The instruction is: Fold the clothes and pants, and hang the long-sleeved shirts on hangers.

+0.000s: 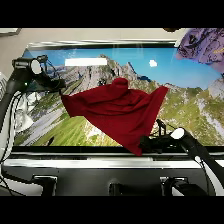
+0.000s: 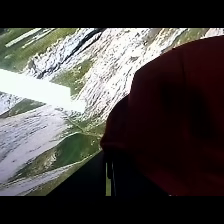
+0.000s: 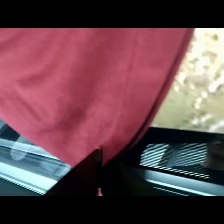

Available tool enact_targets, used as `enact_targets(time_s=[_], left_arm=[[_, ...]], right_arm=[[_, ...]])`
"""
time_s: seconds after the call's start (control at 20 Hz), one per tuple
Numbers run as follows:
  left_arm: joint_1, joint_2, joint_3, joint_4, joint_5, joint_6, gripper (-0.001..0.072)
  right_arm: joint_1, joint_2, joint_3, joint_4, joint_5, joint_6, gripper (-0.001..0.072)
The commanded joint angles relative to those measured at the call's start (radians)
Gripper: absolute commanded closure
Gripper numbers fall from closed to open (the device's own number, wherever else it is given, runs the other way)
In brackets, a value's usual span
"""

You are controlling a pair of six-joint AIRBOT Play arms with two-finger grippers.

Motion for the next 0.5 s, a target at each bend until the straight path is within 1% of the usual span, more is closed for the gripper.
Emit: enact_targets(time_s=[0.0, 0.05, 0.15, 0.2, 0.3, 0.45], left_arm=[[0.0, 0.001, 0.0, 0.0, -0.016, 0.001, 0.0692], [0.0, 0.003, 0.0, 0.0, -0.022, 0.005, 0.0693], [0.0, 0.018, 0.005, 0.0, -0.024, 0.068, 0.0693], [0.0, 0.032, 0.019, 0.0, -0.025, 0.096, 0.0694], [0.008, 0.069, 0.081, 0.002, -0.023, 0.13, 0.0694], [0.027, 0.151, 0.244, 0.029, -0.024, 0.128, 0.0694]], right_arm=[[0.015, 0.014, 0.021, 0.029, -0.021, -0.013, 0.0684], [0.012, 0.03, 0.053, 0.028, -0.016, -0.016, 0.0684], [0.01, 0.064, 0.175, -0.022, -0.007, -0.015, 0.0685], [0.01, 0.075, 0.274, -0.079, 0.002, -0.002, 0.0685], [0.01, 0.076, 0.515, -0.208, 0.022, 0.032, 0.0685], [0.01, 0.077, 0.914, -0.373, 0.05, 0.05, 0.0686]])
